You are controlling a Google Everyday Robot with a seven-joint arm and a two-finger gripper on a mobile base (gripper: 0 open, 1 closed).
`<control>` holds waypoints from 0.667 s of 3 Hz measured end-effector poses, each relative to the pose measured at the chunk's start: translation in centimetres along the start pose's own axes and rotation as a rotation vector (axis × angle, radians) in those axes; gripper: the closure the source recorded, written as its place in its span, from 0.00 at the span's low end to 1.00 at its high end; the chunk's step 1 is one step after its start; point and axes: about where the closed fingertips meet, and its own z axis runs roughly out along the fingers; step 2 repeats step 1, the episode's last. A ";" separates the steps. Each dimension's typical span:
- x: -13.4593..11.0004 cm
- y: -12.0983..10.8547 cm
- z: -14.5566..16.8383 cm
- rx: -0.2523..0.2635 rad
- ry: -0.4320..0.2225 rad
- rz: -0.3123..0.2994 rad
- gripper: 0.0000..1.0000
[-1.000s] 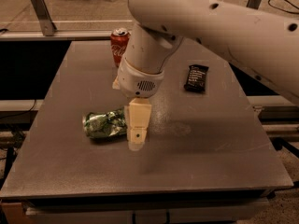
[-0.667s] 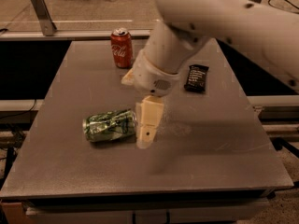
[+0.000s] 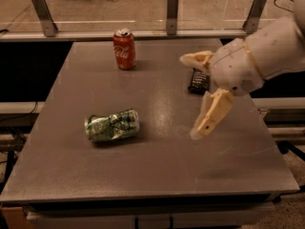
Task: Knock green can over
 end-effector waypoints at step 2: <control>-0.2 0.4 -1.2 0.023 -0.034 0.008 0.00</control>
Offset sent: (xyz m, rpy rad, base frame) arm 0.0000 0.0000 0.0000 0.0000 0.0000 0.0000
